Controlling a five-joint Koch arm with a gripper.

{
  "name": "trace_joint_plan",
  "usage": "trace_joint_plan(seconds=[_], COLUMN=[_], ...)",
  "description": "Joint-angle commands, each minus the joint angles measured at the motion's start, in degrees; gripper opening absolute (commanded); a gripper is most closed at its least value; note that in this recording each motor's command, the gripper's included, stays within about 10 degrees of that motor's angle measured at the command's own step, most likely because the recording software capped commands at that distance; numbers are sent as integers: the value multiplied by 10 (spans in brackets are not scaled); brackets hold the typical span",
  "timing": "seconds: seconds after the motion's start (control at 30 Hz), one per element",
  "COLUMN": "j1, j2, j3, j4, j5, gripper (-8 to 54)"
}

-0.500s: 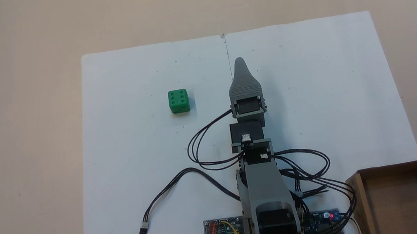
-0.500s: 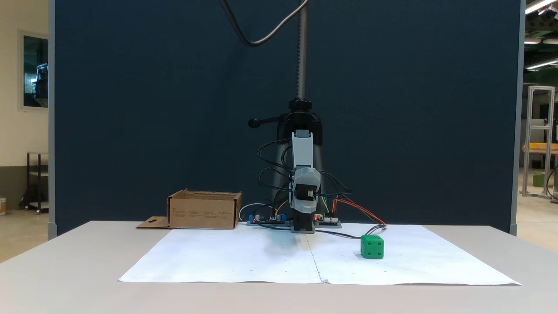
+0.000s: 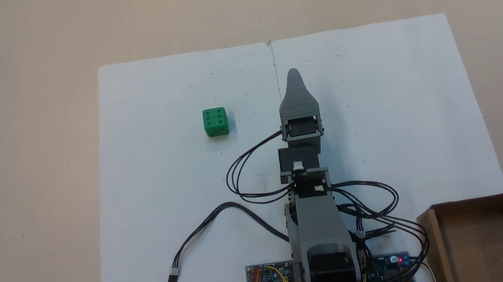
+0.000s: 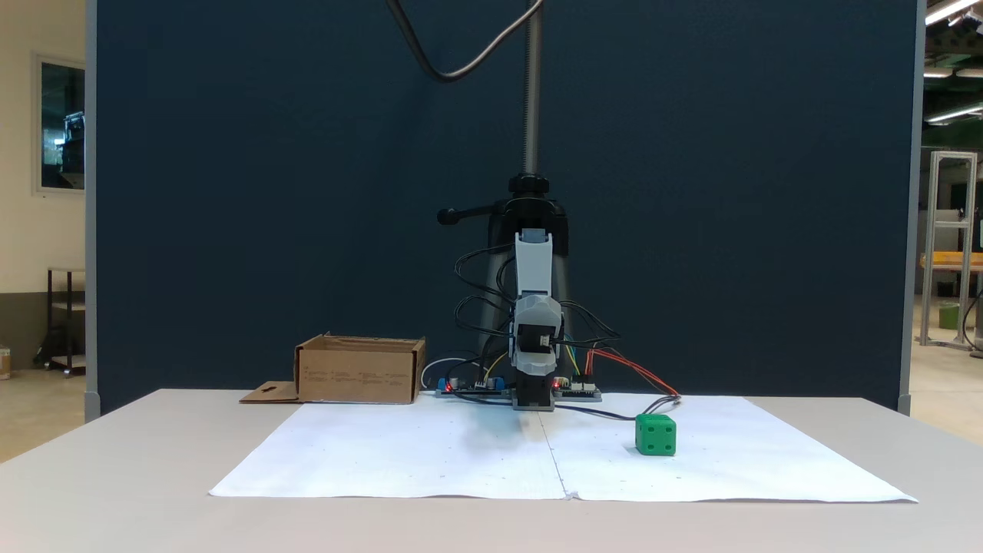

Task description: Grasp a green dice and put it in the bin.

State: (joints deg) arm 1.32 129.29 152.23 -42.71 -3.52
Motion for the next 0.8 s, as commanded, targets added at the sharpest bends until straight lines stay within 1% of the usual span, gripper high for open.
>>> trace_joint_plan(seconds=[0.0,0.13,0.23,0.3,0.33,0.37,0.4,0.43,0.47,0.53,0.73,0.77], j1=[13,11,9,12,20,27,25,25,25,23,11,5], j2=[62,62,63,62,62,62,61,61,61,50,18,11], j3=[100,100,100,100,47,-68,-135,-181,-198,-281,-422,-448], j4=[-100,-99,-99,-100,-100,-2,105,152,173,297,495,557], j5=[34,34,33,29,29,29,29,29,29,29,31,32], gripper=[454,447,423,422,423,424,424,424,425,425,425,425])
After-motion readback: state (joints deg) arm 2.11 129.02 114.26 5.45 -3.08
